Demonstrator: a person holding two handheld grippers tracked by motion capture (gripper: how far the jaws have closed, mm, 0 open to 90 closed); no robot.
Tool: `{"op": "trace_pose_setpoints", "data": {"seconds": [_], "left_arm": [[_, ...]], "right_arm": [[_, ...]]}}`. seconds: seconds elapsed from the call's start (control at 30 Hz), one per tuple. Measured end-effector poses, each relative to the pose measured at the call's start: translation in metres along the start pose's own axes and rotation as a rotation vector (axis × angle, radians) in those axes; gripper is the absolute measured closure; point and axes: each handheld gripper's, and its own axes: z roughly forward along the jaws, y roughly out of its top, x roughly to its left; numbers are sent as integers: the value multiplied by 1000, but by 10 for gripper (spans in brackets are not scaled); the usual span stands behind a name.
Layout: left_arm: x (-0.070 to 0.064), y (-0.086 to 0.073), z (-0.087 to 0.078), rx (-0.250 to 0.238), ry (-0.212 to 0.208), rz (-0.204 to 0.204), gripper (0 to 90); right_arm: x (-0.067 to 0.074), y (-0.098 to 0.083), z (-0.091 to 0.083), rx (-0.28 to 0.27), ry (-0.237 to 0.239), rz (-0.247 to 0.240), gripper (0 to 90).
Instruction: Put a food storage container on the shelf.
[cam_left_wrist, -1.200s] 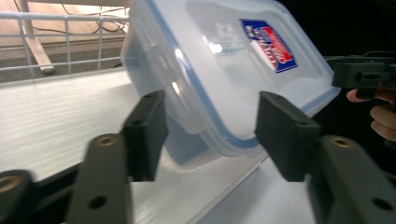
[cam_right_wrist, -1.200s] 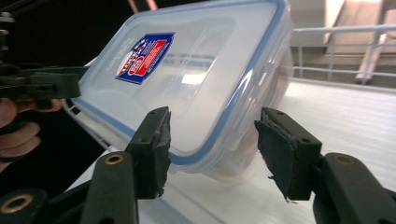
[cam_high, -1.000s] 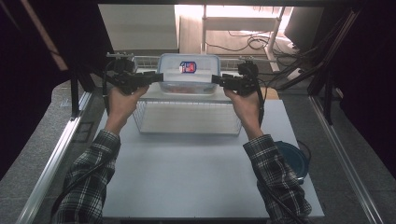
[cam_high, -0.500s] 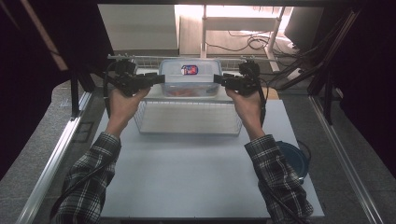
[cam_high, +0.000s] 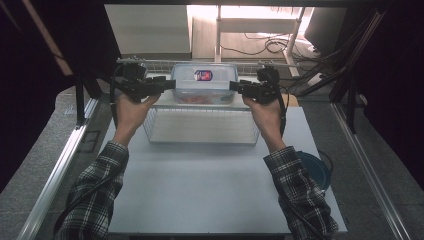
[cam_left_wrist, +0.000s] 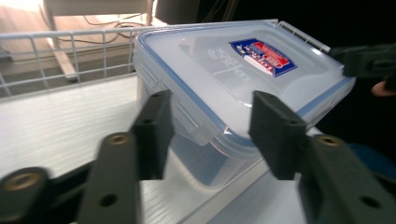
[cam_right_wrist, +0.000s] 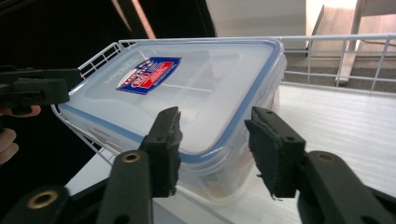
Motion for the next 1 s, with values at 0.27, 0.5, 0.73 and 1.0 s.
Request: {"op": "trace_pose_setpoints", "data": {"seconds": [0.27,0.5,0.73,1.0], "left_arm": [[-25,-14,-13,33,-92,68,217],[-47,-48,-23,68,-146,117,116],[-58,-83,-30,100,-172,141,76],[-53,-129,-32,115,-160,125,66]], "right_arm": [[9,-14,-18,-1,64,-57,305],[20,-40,-39,3,79,-144,151],[33,-66,-49,26,63,-263,60],[37,-97,-59,42,62,-323,33]]}}
